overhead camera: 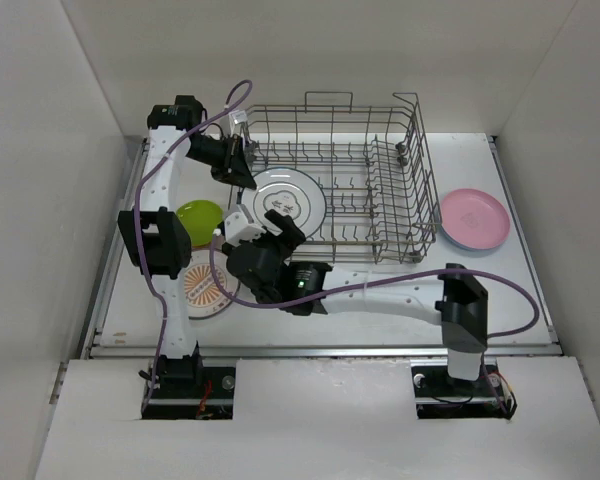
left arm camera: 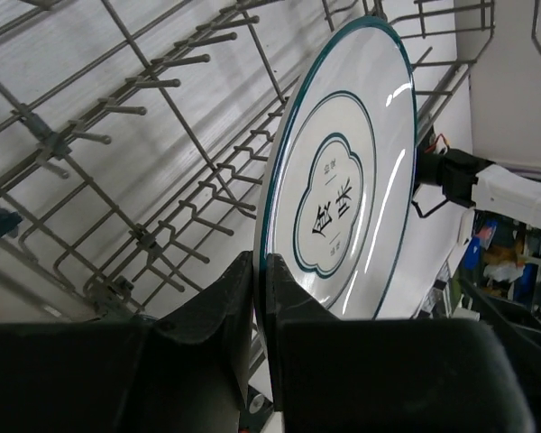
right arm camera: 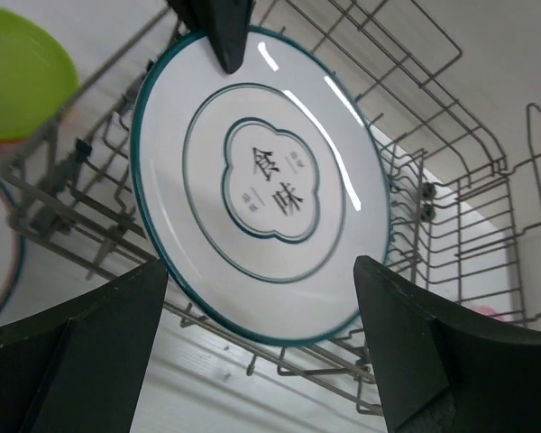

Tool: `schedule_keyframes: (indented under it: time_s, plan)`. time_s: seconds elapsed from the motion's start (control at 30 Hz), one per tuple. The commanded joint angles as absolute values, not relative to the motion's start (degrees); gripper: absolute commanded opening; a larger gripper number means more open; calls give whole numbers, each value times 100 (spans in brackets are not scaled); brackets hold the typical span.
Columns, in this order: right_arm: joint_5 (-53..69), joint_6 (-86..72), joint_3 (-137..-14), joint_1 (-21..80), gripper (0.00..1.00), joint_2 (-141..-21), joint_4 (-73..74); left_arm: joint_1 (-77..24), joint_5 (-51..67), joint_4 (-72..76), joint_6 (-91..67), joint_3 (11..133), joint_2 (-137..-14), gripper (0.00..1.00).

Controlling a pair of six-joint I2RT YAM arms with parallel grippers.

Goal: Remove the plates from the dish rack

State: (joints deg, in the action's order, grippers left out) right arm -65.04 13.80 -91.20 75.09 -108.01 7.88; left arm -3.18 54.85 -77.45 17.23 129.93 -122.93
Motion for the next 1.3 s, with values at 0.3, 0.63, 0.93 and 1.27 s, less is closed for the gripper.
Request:
schedule_keyframes:
  time_s: [0.3, 0.63, 0.93, 1.27]
  plan:
    - [-5063, -395, -9237, 7031, 90, -9168, 1187, 1036, 5889, -8454, 1415, 13078, -11111, 0]
    - [-4738, -817, -9422, 6505, 90, -9229, 1318, 2591, 6117, -9114, 2091, 12218, -10723, 0]
    - [-4676, -984, -8957, 6249, 90, -8815, 1309, 3286, 4378, -9114, 3943, 11217, -10460, 0]
    - [-4570, -1037, -8833, 6196, 90, -8771, 1257, 3279, 3543, -9114, 5149, 9827, -10529, 0]
